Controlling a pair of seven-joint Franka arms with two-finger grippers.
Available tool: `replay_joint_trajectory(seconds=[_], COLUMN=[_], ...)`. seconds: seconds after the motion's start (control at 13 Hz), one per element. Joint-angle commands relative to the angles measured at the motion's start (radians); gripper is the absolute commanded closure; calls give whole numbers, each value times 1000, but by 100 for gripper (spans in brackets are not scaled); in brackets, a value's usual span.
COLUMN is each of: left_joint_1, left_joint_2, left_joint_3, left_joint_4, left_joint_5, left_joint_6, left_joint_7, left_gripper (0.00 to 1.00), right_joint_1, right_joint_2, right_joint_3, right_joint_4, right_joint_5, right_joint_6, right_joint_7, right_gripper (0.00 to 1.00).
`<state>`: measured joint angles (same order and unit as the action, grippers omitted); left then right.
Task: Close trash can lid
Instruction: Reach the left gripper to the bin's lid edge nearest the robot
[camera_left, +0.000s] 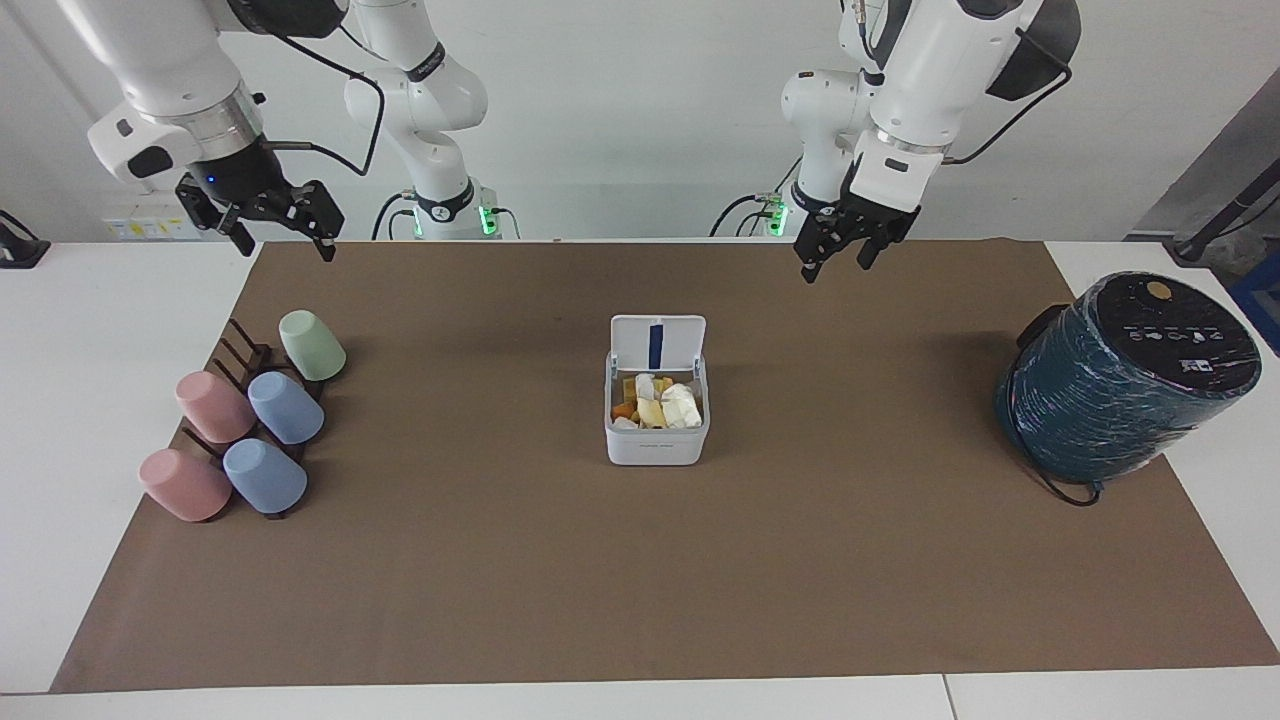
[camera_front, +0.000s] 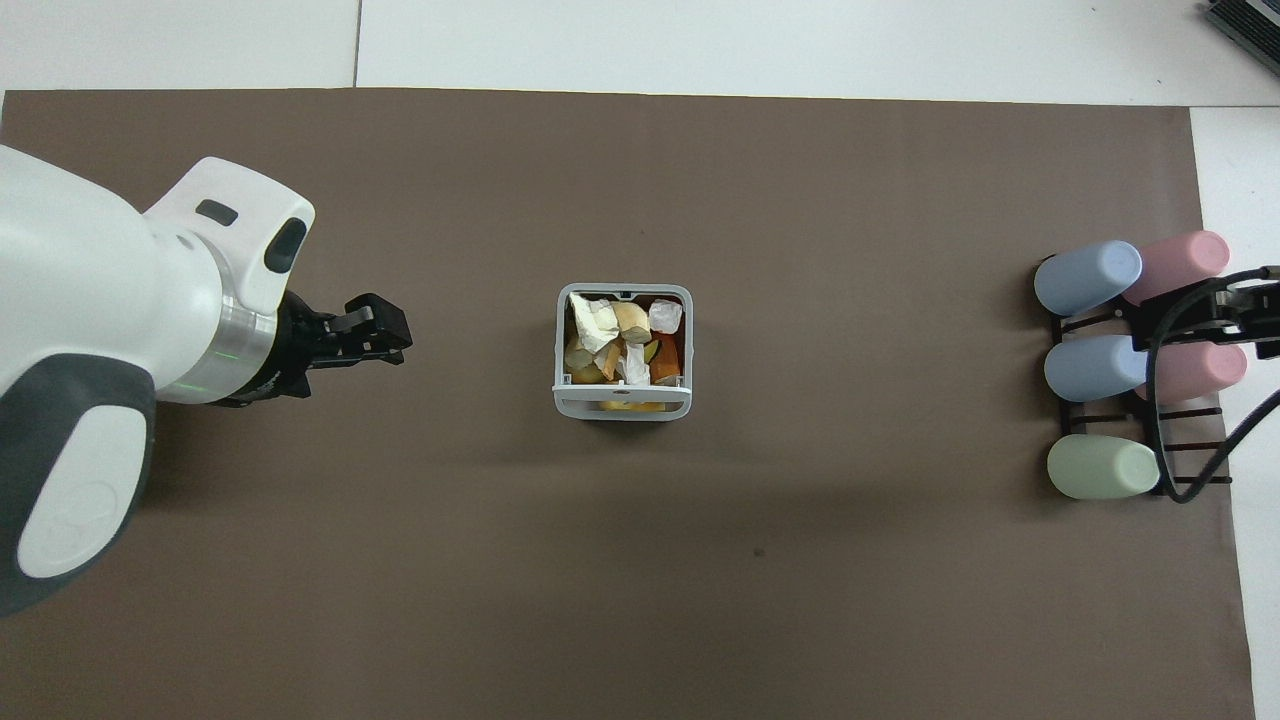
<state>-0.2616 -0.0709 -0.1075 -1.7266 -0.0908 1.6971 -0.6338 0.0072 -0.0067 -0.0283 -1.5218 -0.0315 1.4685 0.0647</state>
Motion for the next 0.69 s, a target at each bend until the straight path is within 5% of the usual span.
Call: replay_joint_trajectory(seconds=[0.0,0.31,0.62], left_joint_1=[-53,-120,-126], left_joint_2=[-73,-141,-162], left_joint_3=[11,11,11], left_joint_4=[-120,-264,-301], left_joint_5=[-35,-41,-122], left_joint_6=[93,217,208], left_joint_7=[-126,-237,-288], left_gripper=[59,66,99], right_joint_1=[-1,-1,-1], right_joint_2=[-13,-15,-15], right_joint_3=[-2,-2,-2], right_joint_4=[-12,-12,-12], right_joint_5=[12,12,12], right_joint_6=[-5,-5,-5], right_joint_7=[-10,-10,-10], right_gripper=[0,0,0])
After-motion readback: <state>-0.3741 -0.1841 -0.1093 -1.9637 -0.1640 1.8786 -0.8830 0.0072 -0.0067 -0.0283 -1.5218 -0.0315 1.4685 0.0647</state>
